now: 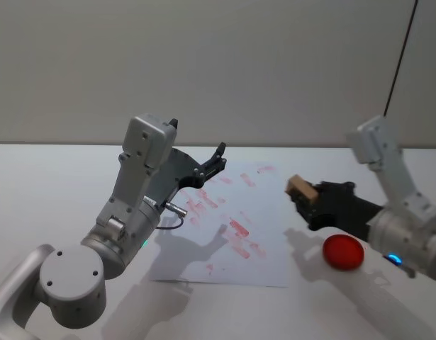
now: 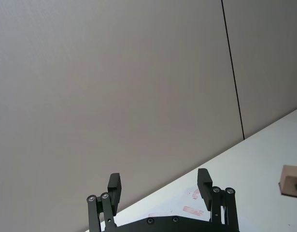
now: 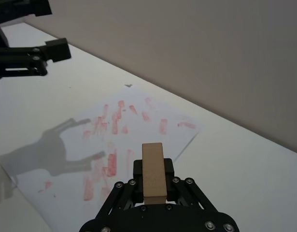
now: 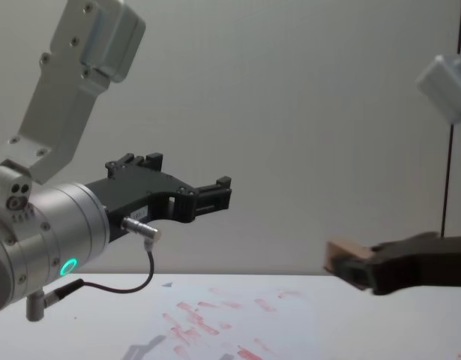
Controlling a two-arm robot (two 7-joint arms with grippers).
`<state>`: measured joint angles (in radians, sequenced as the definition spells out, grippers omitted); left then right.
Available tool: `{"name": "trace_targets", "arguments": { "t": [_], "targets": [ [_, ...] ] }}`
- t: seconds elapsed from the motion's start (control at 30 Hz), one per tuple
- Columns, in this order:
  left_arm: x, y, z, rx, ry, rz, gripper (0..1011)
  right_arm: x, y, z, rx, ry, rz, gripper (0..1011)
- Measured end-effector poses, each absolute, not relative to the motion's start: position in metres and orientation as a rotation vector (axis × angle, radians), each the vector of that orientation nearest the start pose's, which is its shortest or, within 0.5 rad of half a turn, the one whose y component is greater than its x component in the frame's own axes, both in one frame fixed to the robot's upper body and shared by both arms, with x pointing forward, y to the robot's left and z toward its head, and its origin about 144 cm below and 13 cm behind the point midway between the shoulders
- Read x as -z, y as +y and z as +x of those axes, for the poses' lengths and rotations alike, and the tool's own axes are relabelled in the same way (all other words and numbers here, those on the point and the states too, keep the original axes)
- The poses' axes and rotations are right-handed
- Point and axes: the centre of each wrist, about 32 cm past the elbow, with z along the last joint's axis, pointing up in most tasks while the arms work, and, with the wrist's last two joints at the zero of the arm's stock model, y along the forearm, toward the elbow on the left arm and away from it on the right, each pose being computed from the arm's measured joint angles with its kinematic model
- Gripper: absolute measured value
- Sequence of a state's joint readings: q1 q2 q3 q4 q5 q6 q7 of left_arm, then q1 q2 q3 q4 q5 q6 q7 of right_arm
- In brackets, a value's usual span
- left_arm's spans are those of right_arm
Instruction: Use the one hand to pick up the stamp and affix it onto the A4 paper.
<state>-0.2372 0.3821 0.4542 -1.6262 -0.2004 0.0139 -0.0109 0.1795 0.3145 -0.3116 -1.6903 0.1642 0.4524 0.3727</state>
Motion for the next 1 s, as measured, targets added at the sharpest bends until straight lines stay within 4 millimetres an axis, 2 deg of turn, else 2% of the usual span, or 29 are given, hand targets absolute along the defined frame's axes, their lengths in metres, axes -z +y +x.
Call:
{"name": "trace_targets", "arguments": {
  "t": [0.2, 0.47, 0.67, 1.0],
  "targets": [
    [-1.204, 0.198, 0.492, -1.124, -0.268, 0.061, 1003, -1.217, -0.235, 0.475, 0.971, 0.095, -0.356, 220],
    [-1.204, 0.198, 0.492, -1.124, -0.268, 0.061, 1003, -1.211, -0.254, 0.459, 1.024, 0.127, -0.398, 220],
    [-1.204, 0.198, 0.492, -1.124, -0.268, 0.061, 1003, -1.207, -0.261, 0.453, 1.042, 0.138, -0.421, 220],
    [-1.204, 0.198, 0.492, -1.124, -0.268, 0.061, 1003, -1.202, -0.265, 0.453, 1.047, 0.139, -0.449, 220]
  ]
}}
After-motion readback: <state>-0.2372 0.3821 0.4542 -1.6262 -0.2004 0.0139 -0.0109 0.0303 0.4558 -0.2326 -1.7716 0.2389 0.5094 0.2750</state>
